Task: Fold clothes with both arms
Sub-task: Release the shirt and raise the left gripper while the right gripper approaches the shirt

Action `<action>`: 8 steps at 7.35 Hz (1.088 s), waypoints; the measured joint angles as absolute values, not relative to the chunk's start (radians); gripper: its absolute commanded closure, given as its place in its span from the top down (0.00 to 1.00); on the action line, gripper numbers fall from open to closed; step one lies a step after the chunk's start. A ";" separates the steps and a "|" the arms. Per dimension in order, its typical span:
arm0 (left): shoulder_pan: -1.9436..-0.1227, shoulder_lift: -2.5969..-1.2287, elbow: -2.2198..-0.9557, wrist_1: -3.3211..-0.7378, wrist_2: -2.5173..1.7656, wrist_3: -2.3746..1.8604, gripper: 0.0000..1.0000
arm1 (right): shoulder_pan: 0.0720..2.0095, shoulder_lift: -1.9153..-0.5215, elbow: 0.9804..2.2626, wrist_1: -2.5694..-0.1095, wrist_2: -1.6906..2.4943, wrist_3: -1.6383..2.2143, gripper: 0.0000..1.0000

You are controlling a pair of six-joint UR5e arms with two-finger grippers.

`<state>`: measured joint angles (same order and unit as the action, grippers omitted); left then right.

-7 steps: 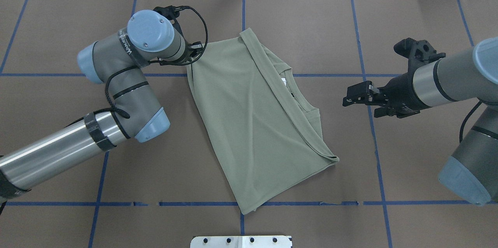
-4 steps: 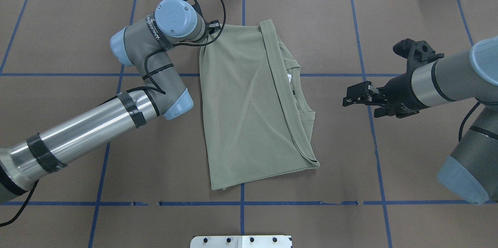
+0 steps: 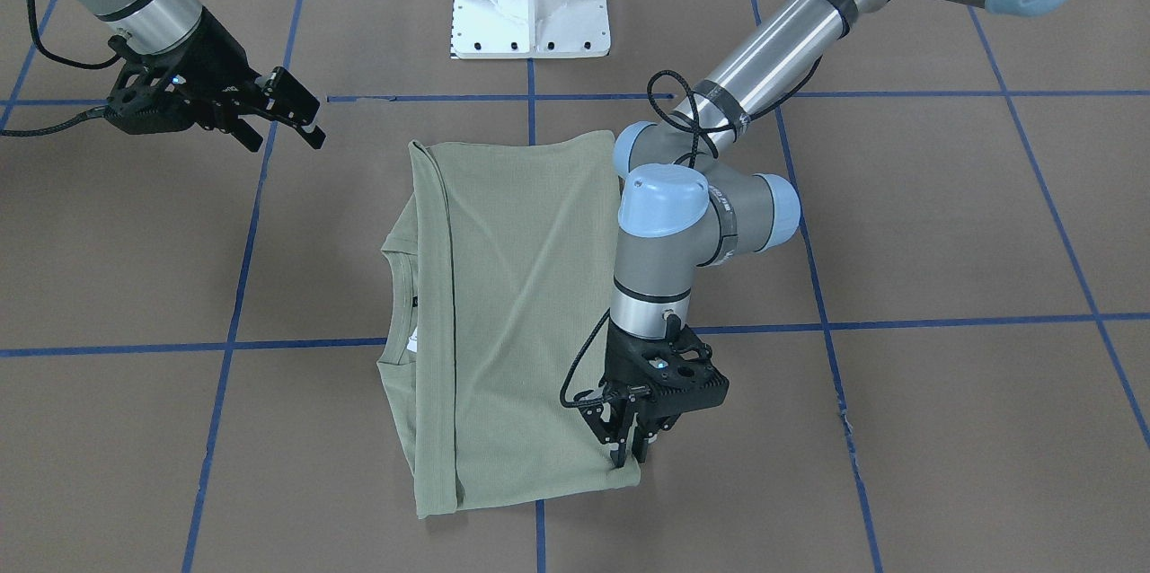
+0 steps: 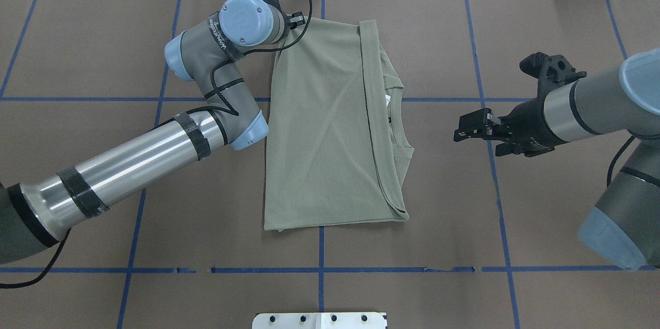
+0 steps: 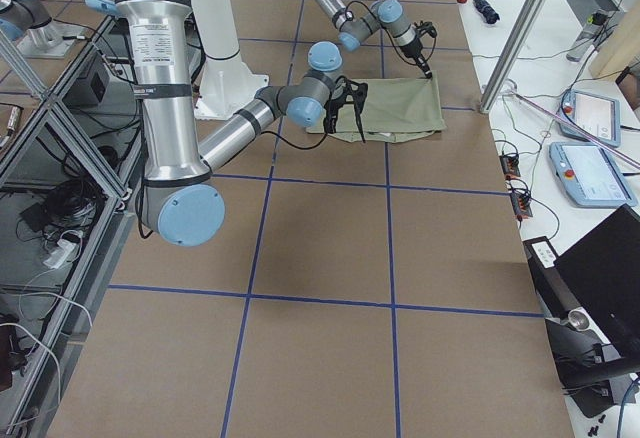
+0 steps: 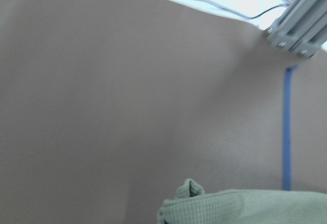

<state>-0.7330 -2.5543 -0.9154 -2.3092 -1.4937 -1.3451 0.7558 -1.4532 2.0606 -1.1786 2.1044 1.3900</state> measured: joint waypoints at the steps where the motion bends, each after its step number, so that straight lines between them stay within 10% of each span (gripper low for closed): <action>1: -0.768 -2.555 -0.919 -2.318 -1.553 -1.312 1.00 | 0.751 -1.439 2.047 -1.182 2.099 1.389 1.00; 8: -0.840 -2.208 -1.519 -2.033 -1.861 -1.210 1.00 | 0.564 -1.127 1.883 -1.581 1.866 1.109 1.00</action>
<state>-0.8397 -2.2075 -1.5194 -2.0325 -1.8612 -1.2104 0.5640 -1.1267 1.8830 -1.5808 1.8665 1.1086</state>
